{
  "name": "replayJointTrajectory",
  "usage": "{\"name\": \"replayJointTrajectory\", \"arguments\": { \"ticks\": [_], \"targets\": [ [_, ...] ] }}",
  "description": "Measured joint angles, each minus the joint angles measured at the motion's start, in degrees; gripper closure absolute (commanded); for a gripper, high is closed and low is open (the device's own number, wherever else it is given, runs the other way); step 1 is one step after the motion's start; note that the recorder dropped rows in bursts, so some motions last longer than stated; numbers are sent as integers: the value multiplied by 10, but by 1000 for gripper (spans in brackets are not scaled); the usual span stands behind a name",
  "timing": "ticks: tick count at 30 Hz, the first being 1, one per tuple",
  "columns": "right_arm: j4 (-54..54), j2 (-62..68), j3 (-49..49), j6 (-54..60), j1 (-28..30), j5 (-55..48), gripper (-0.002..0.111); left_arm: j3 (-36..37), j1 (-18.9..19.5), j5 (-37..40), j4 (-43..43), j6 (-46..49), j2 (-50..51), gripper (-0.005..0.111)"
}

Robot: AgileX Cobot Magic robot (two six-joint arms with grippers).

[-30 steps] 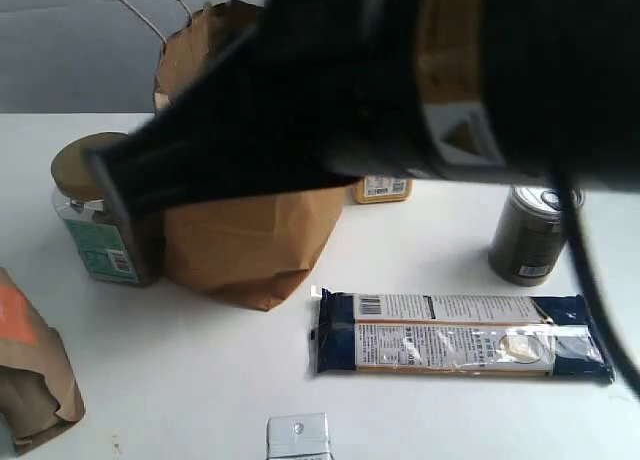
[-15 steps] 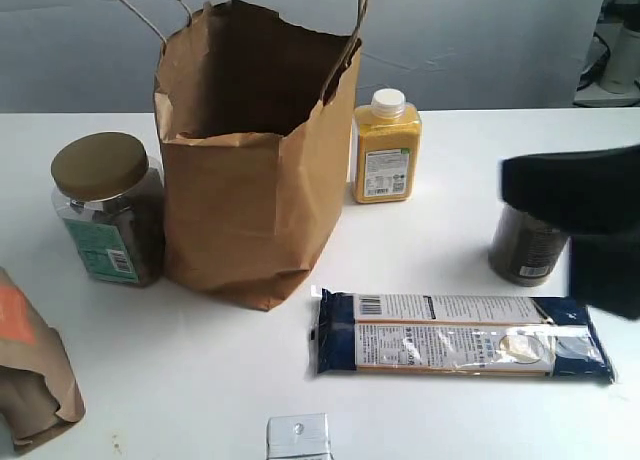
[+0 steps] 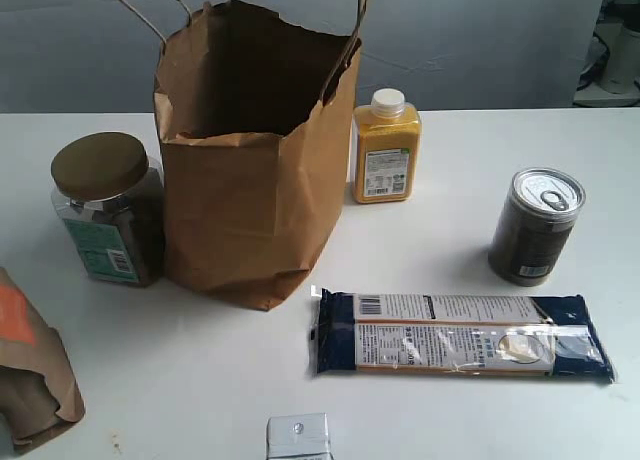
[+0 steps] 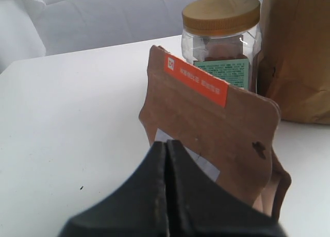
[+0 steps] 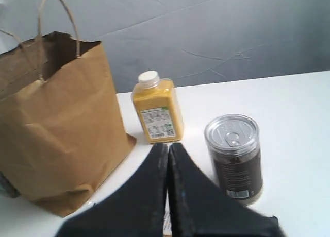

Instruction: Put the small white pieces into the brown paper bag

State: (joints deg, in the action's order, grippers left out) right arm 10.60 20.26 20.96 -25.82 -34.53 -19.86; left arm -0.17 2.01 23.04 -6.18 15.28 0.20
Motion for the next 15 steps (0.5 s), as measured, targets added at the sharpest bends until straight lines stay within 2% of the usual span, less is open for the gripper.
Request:
{"name": "replayJointTrajectory", "arguments": {
  "ticks": [7,11,15],
  "targets": [
    [-83,-5,-111,40,95,122,108,0,0,0,0,0,0,107],
    [-111,-17,-167,68,106,169,108,0,0,0,0,0,0,107],
    [-125,-84,-204,96,109,180,108,0,0,0,0,0,0,107]
  ]
}}
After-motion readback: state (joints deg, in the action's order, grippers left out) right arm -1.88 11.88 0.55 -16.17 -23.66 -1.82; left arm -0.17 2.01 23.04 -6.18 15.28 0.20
